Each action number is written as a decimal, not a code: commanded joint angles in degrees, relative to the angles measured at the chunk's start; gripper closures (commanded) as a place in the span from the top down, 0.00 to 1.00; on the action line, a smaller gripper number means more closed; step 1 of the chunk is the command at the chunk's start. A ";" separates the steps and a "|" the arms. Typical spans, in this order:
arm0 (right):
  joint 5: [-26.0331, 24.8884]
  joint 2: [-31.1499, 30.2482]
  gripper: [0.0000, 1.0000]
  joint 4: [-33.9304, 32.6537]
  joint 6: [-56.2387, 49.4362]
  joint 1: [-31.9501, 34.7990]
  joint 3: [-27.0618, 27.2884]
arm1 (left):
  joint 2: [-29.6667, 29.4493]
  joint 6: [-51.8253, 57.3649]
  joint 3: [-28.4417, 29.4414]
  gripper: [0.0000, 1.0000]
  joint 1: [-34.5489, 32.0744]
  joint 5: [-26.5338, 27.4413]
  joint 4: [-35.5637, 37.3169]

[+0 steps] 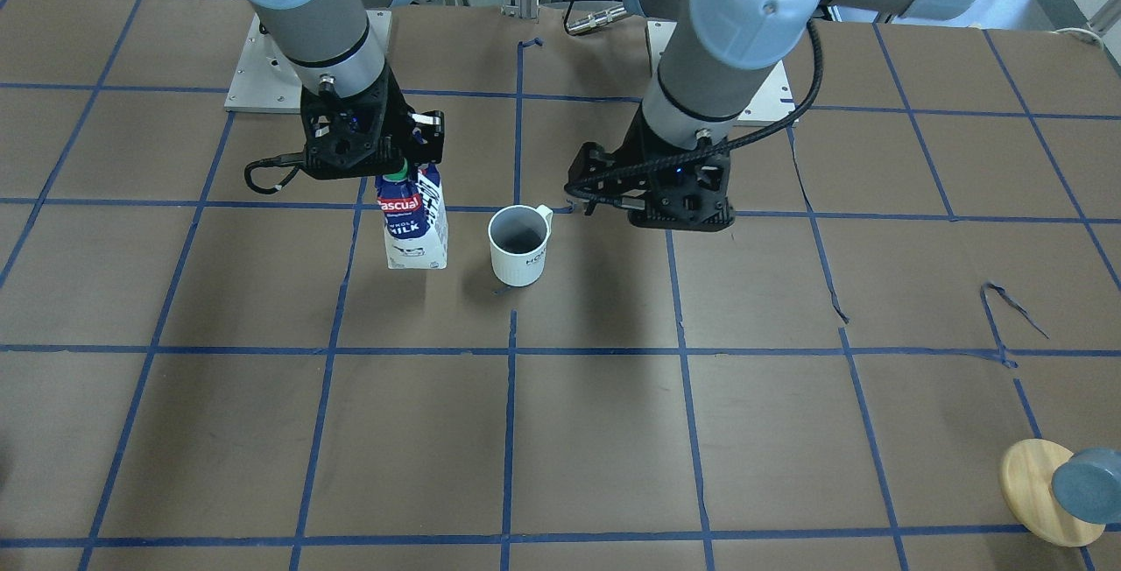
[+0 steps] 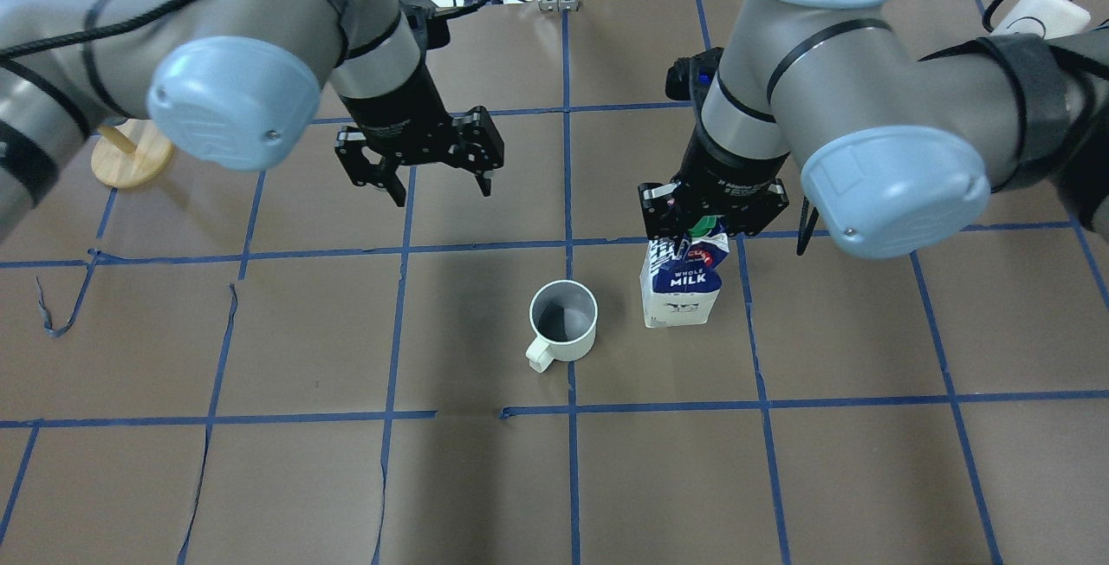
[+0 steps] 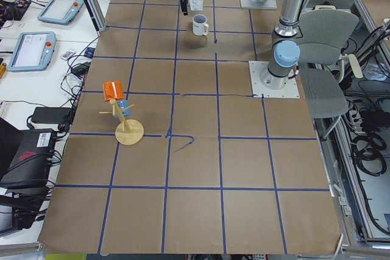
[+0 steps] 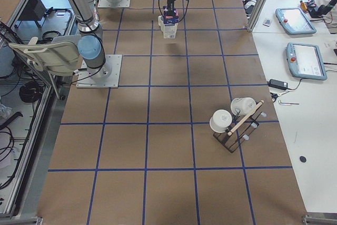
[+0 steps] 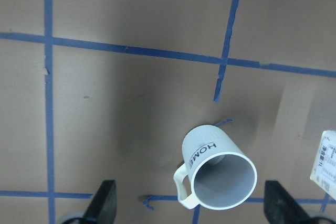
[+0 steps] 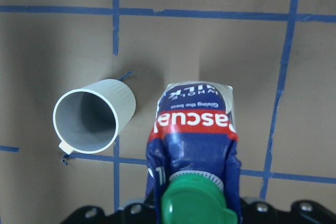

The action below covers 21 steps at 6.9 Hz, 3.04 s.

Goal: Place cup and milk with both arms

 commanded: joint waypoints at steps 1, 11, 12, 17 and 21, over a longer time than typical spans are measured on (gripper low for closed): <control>0.01 0.70 0.19 -6.57 2.95 4.41 3.68 | 6.09 6.06 0.24 1.00 2.44 3.39 -4.12; 0.10 4.31 0.33 -12.14 8.58 4.95 6.33 | 11.49 7.90 -0.12 1.00 3.93 4.00 -4.57; 0.10 4.40 0.44 -12.40 8.49 4.95 6.25 | 9.65 7.64 3.46 1.00 5.68 4.96 -5.53; -1.83 5.53 1.00 -4.29 7.18 3.20 -9.32 | 5.68 7.29 9.21 1.00 6.04 4.80 -7.74; -5.96 6.78 1.00 2.89 -7.67 -5.16 -21.35 | 5.94 7.29 9.03 1.00 5.96 4.71 -7.82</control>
